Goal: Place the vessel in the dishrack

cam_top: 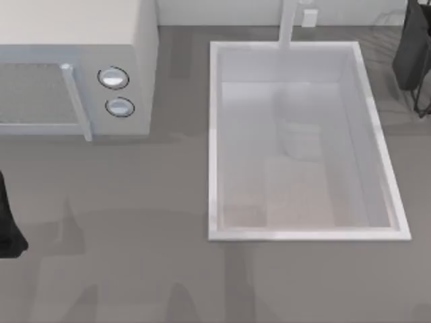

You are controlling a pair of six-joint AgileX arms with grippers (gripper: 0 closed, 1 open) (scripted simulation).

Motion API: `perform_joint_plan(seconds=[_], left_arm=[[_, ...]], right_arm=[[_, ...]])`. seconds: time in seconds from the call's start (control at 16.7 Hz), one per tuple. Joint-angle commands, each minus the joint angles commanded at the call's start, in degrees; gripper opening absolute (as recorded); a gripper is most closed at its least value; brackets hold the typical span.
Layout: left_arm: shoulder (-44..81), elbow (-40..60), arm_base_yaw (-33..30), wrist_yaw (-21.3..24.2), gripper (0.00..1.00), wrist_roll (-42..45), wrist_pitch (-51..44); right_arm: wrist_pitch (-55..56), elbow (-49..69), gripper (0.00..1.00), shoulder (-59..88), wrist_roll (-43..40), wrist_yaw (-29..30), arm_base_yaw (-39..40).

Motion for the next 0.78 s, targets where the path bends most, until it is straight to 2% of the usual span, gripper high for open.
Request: perform_joint_plan(seconds=[0.42, 0.78], left_arm=[[0.0, 0.0, 0.0, 0.0, 1.0, 0.0, 0.0], [0.0, 0.0, 0.0, 0.0, 1.0, 0.0, 0.0]], right_arm=[[3.8, 0.1, 0.0, 4.0, 0.1, 1.4, 1.4], [25.2, -2.7, 0.0, 22.9, 0.1, 8.2, 7.8]])
